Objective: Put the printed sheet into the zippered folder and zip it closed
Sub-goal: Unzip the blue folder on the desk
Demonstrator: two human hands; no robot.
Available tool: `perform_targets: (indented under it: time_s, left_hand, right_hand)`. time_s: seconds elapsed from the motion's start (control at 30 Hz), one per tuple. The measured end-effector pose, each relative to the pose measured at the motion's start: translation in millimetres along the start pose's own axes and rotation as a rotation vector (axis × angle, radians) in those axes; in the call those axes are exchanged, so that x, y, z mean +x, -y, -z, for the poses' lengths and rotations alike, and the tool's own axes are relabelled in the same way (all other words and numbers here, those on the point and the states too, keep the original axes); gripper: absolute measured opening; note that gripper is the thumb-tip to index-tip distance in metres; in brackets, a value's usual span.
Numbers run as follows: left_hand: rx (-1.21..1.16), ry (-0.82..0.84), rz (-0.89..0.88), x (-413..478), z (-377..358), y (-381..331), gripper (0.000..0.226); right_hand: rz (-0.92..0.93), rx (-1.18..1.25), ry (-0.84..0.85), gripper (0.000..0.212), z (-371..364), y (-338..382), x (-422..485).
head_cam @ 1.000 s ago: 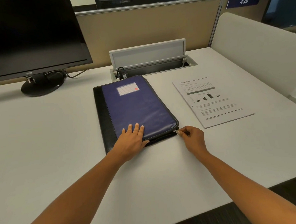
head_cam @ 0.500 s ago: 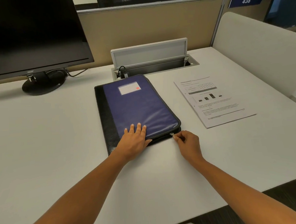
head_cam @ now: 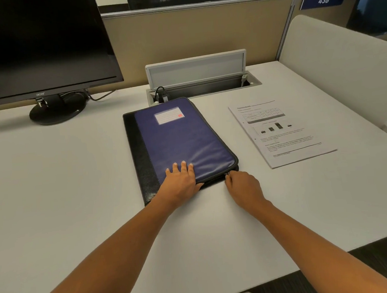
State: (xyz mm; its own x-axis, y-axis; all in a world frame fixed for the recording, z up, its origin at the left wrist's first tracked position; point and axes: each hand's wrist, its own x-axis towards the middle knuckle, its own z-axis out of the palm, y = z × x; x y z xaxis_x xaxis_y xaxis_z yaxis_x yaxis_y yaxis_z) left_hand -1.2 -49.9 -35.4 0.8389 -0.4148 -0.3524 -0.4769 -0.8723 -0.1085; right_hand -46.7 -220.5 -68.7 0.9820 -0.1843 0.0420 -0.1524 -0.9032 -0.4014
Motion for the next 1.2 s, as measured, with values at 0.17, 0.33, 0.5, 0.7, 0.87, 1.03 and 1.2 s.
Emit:
perform_targets:
  time_s: [0.17,0.33,0.5,0.7,0.87,1.03,1.2]
  left_hand:
    - [-0.034,0.020,-0.013,4,5,0,0.069]
    - [-0.020,0.020,-0.023,7,3,1,0.068]
    - [-0.022,0.029,-0.019,8,2,1,0.068]
    - [-0.018,0.029,-0.008,8,2,-1,0.068]
    - [-0.033,0.027,-0.005,8,2,0,0.068]
    - [-0.027,0.018,-0.013,6,3,0,0.068]
    - [-0.014,0.016,-0.013,5,3,0,0.067]
  right_hand:
    - [0.000,-0.107,0.042,0.029,6,-8,6]
    - [-0.021,-0.148,0.056,0.030,13,-13,10]
    - [0.065,-0.158,0.069,0.029,5,-4,3]
    - [0.145,-0.166,0.092,0.036,-5,13,-4]
    - [0.140,-0.183,0.115,0.029,0,14,-6]
    - [0.125,-0.170,0.126,0.029,7,5,-2]
    - [0.116,-0.184,0.113,0.030,9,2,-1]
